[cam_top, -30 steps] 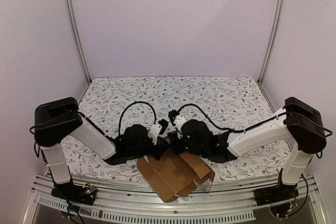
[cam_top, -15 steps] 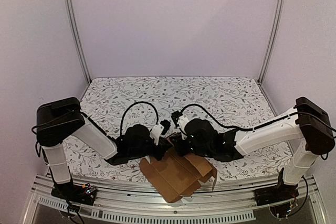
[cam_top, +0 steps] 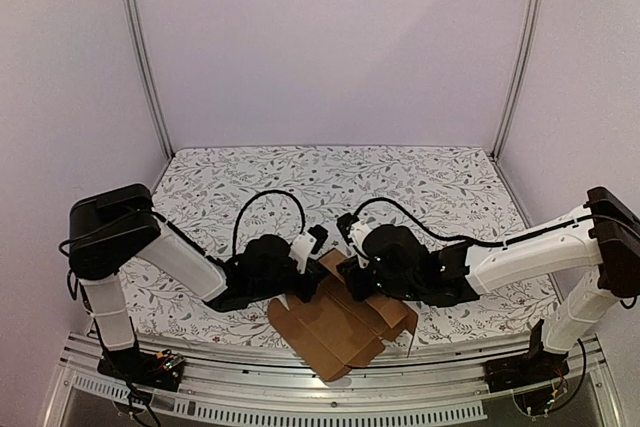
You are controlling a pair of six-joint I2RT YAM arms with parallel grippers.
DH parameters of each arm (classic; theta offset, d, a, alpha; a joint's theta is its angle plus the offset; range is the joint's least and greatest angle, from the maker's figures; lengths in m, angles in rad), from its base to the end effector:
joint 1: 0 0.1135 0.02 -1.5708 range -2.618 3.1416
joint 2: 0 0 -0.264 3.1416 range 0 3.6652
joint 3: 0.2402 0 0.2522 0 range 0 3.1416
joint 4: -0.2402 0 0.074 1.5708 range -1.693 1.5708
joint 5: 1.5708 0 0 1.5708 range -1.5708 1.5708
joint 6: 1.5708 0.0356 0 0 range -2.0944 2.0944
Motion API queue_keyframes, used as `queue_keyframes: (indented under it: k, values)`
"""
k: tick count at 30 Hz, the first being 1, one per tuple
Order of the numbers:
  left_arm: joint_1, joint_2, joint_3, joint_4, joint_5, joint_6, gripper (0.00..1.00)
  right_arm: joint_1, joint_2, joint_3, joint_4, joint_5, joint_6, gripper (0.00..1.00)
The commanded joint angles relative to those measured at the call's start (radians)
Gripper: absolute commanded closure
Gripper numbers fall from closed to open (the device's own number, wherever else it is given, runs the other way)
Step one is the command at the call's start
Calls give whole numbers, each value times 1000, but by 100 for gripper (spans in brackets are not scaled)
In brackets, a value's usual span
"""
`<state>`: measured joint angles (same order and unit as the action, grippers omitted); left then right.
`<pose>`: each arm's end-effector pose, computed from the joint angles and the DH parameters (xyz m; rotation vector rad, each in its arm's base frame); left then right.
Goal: Fold the paper box
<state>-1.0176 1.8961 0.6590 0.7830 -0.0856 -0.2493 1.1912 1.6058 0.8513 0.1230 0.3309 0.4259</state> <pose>0.1811 -0.2874 0.1038 0.7339 1.9651 -0.7030 0.1351 0.3075 0.1897 -0.6515 2.1203 0.5565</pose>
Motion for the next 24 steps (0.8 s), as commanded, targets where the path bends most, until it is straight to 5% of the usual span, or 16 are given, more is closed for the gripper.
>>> queue_keyframes:
  k: [1,10,24]
  values:
    - [-30,-27,35,-65,-57,29,100,8,22,28,-36,8,1,89]
    - [-66,-34,33,-91,-120,34,100,-14,68,54,38,14,-14,100]
    - [-91,-2,35,-86,-142,21,93,-29,177,-55,174,-6,40,100]
